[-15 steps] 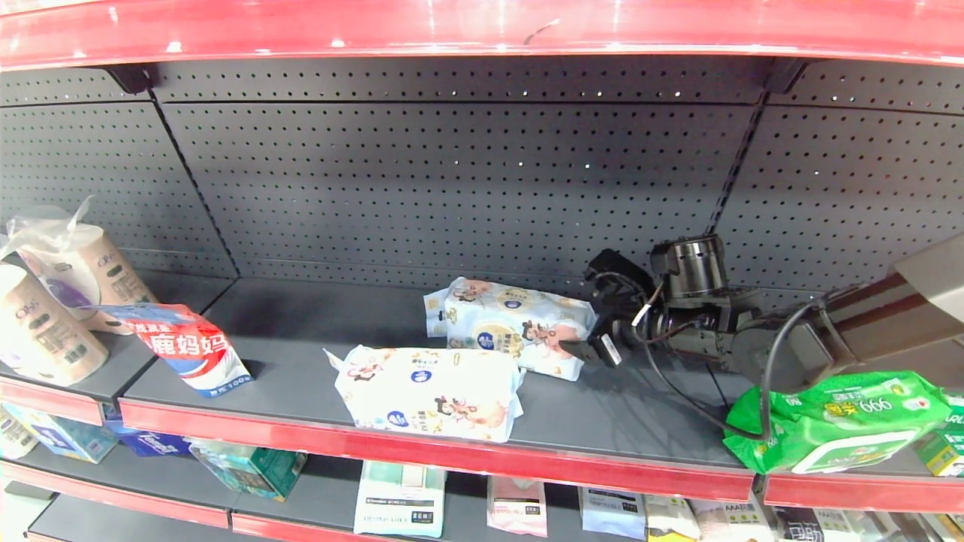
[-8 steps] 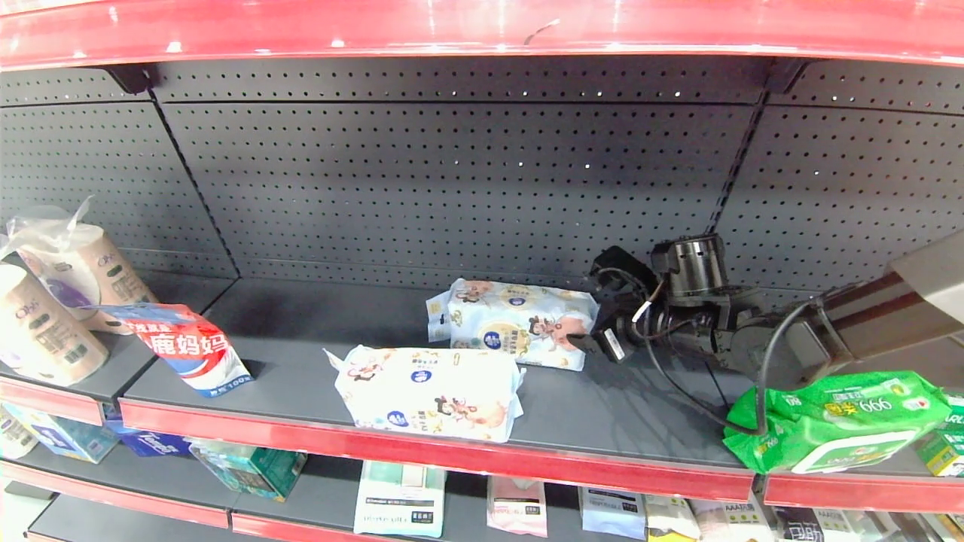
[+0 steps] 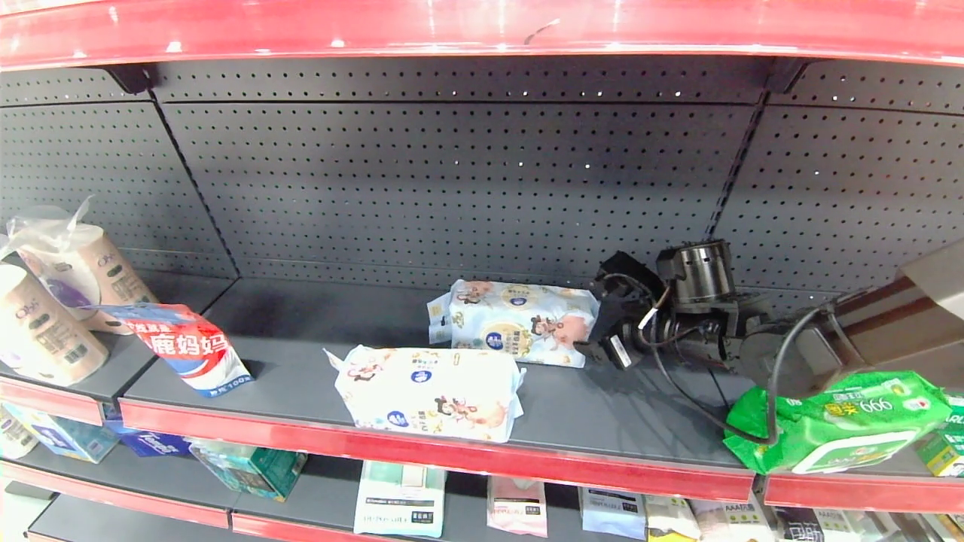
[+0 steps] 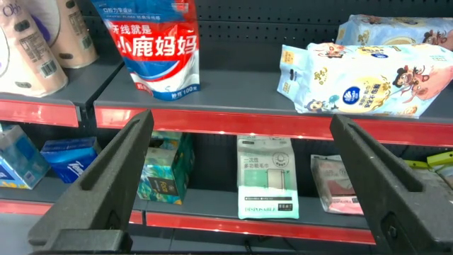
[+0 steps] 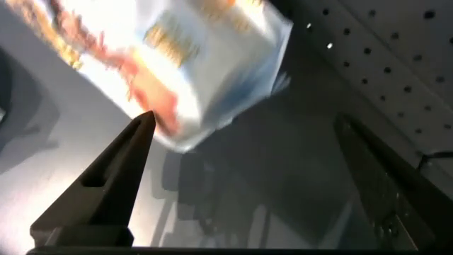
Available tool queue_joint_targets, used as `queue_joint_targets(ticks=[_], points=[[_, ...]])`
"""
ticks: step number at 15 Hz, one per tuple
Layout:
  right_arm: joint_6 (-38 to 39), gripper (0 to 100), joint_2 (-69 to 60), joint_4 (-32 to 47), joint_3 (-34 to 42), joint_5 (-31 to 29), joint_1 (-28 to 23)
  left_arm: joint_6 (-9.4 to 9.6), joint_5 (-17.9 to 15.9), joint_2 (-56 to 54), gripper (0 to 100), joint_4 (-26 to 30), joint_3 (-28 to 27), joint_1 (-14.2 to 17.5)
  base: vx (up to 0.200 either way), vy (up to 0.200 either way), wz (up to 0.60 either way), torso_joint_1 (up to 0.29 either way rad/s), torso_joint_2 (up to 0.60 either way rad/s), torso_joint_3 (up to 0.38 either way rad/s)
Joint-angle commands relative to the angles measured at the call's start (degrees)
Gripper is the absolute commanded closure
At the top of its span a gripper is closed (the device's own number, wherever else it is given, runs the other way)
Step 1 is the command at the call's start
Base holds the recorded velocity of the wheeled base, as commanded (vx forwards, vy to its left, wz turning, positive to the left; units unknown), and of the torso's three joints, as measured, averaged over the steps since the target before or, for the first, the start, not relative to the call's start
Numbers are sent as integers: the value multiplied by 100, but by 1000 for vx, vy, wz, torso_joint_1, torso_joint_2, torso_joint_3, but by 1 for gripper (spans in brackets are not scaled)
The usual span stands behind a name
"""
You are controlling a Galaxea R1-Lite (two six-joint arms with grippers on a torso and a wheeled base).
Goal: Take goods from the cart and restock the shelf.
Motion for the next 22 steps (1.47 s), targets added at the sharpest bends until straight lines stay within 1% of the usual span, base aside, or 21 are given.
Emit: queue_joint_targets(ticks=[1, 2, 4, 6, 8, 9, 10, 12, 13, 15, 19, 22], points=[[-15, 0, -347, 1, 310, 158, -129, -2, 1, 7, 0, -1, 1, 1, 0, 0, 0, 0, 0, 0], [-23, 0, -505, 1, 477, 220, -270, -2, 1, 7, 0, -1, 1, 1, 0, 0, 0, 0, 0, 0], [-15, 0, -637, 1, 521, 246, -498, -2, 1, 7, 0, -1, 1, 1, 0, 0, 0, 0, 0, 0], [-15, 0, -646, 10, 503, 413, -815, -2, 1, 7, 0, -1, 1, 1, 0, 0, 0, 0, 0, 0], [-15, 0, -496, -8, 389, 281, -938, -2, 1, 7, 0, -1, 1, 1, 0, 0, 0, 0, 0, 0], [-15, 0, -488, -8, 380, 272, -938, -2, 1, 7, 0, -1, 1, 1, 0, 0, 0, 0, 0, 0], [12, 0, -347, -16, 248, 132, -947, -2, 1, 7, 0, -1, 1, 1, 0, 0, 0, 0, 0, 0], [91, 0, -189, -16, 46, 105, -912, -2, 1, 7, 0, -1, 1, 1, 0, 0, 0, 0, 0, 0], [161, 0, -66, -16, -191, -18, -824, -2, 1, 7, 0, -1, 1, 1, 0, 0, 0, 0, 0, 0], [293, 0, 84, -25, -428, -237, -665, -2, 1, 7, 0, -1, 1, 1, 0, 0, 0, 0, 0, 0], [337, 0, 163, -25, -499, -237, -498, -2, 1, 7, 0, -1, 1, 1, 0, 0, 0, 0, 0, 0], [565, 0, 216, -25, -718, -237, -340, -2, 1, 7, 0, -1, 1, 1, 0, 0, 0, 0, 0, 0]])
